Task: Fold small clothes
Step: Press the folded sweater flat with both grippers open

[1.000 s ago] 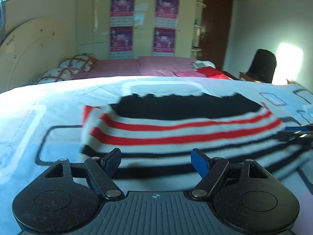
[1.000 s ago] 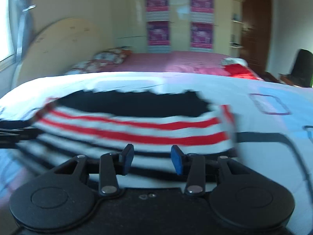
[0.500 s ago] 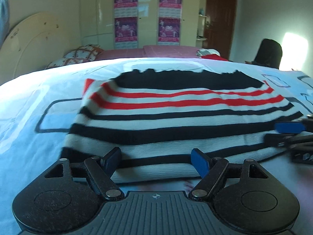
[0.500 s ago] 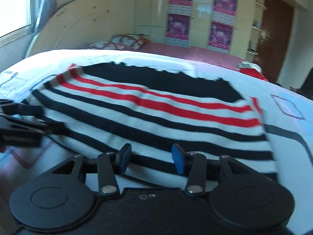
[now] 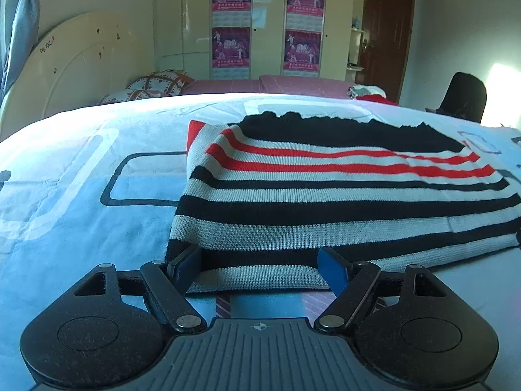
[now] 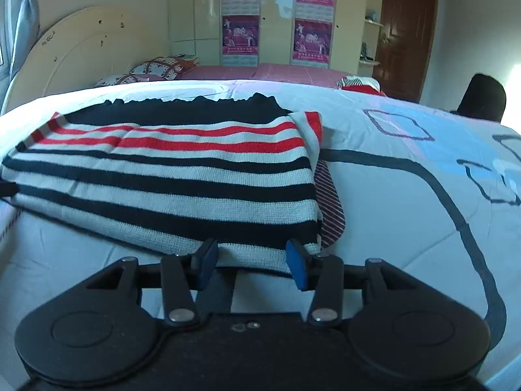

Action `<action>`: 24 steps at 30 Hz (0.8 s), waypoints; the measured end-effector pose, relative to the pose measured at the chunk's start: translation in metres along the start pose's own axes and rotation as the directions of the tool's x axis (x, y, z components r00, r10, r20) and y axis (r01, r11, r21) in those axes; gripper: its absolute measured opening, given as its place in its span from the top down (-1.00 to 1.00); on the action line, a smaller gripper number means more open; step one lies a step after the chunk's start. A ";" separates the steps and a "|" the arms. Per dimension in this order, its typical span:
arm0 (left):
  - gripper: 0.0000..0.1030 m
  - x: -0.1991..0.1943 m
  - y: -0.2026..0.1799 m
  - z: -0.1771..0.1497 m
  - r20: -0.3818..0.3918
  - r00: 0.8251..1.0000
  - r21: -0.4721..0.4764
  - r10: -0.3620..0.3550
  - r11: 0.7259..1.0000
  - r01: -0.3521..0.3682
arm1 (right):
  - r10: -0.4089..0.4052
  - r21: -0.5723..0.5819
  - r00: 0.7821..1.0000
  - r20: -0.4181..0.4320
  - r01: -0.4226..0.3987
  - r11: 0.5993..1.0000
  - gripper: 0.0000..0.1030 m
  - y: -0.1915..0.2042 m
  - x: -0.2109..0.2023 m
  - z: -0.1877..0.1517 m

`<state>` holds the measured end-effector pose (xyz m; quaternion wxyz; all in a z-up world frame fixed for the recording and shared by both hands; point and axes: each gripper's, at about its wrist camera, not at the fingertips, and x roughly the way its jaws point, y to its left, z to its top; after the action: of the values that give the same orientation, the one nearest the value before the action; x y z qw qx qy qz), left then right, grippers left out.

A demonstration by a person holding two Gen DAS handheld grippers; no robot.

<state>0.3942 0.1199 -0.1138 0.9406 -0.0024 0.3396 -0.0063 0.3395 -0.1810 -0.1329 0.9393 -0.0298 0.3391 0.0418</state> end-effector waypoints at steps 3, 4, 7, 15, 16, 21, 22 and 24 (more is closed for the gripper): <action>-0.53 0.003 -0.001 0.003 -0.013 1.000 -0.016 0.010 1.000 -0.010 | -0.008 0.010 1.000 0.002 0.008 1.000 0.08 0.002 0.003 0.002; -0.53 0.004 -0.001 0.004 -0.018 1.000 -0.016 0.010 1.000 -0.010 | -0.006 0.017 1.000 -0.001 0.006 1.000 0.08 0.001 0.003 0.003; -0.53 0.003 -0.001 0.002 -0.017 1.000 -0.002 0.002 1.000 -0.002 | 0.008 0.019 1.000 -0.005 -0.008 1.000 0.08 -0.003 0.001 0.003; -0.54 0.004 -0.004 -0.002 0.001 1.000 0.005 0.017 1.000 -0.017 | 0.005 0.003 1.000 0.026 -0.005 1.000 0.08 -0.003 0.002 -0.004; -0.54 0.003 -0.004 -0.003 0.002 1.000 0.005 0.018 1.000 -0.018 | 0.002 -0.001 1.000 0.026 -0.002 1.000 0.07 -0.002 0.002 -0.004; -0.54 0.001 -0.005 0.002 -0.017 1.000 0.007 0.020 1.000 -0.020 | 0.003 0.003 1.000 -0.006 -0.003 1.000 0.03 -0.001 0.003 0.003; -0.54 -0.001 -0.006 0.003 -0.026 0.999 0.016 0.024 1.000 -0.024 | 0.004 -0.005 1.000 -0.016 -0.004 1.000 0.02 -0.001 0.003 0.005; -0.54 -0.008 -0.007 0.005 -0.040 0.999 0.032 0.035 0.999 -0.034 | 0.016 -0.012 0.999 -0.032 -0.016 1.000 0.00 -0.002 0.003 0.008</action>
<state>0.3916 0.1128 -0.1050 0.9334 0.0183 0.3584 0.0048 0.3475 -0.1826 -0.1285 0.9333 -0.0335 0.3538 0.0509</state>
